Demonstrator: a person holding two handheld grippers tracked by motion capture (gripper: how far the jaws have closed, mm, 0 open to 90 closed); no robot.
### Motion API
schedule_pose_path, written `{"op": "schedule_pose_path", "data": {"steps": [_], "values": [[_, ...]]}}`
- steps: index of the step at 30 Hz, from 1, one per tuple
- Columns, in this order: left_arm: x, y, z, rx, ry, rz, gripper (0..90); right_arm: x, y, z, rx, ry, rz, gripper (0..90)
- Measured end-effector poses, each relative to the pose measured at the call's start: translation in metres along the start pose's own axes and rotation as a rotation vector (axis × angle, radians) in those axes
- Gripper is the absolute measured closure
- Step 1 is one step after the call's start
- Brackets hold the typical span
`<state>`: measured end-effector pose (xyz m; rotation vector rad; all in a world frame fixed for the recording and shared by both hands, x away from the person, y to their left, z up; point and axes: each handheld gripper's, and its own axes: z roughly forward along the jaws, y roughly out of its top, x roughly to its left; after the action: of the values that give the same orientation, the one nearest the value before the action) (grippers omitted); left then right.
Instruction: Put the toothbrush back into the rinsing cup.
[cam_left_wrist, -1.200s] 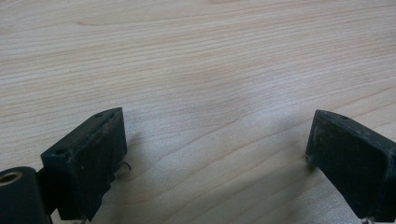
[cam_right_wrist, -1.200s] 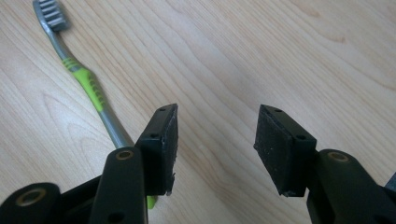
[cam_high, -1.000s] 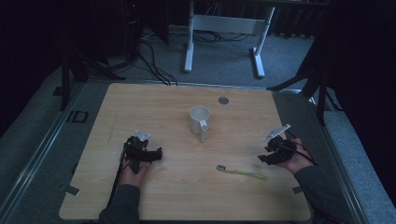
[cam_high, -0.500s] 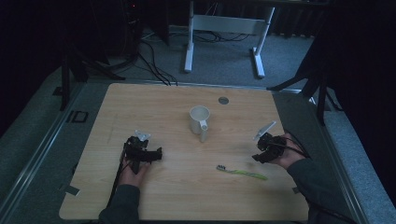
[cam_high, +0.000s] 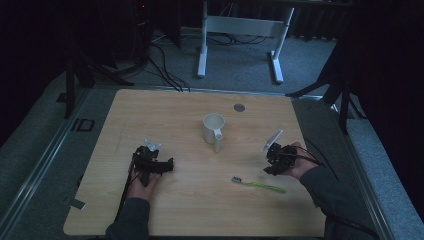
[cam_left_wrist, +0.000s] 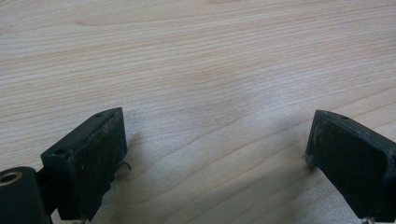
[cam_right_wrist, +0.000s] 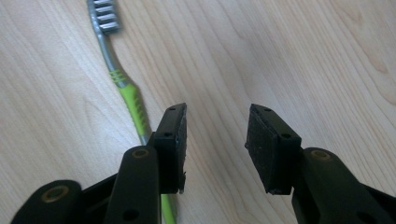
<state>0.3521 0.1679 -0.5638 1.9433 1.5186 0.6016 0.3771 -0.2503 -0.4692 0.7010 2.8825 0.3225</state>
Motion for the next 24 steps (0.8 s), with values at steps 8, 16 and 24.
{"op": "schedule_pose_path", "data": {"steps": [8,16,24], "values": [[0.000,0.000,0.000,0.000,0.000,0.000,5.5,0.007,0.010,0.001,0.018,0.011,-0.036,58.6],[0.000,0.000,0.000,0.000,0.000,0.000,5.5,0.013,0.017,0.002,0.045,0.030,-0.066,62.7],[0.000,0.000,0.000,0.000,0.000,0.000,5.4,0.017,0.026,0.001,0.062,0.033,-0.093,66.6]]}}
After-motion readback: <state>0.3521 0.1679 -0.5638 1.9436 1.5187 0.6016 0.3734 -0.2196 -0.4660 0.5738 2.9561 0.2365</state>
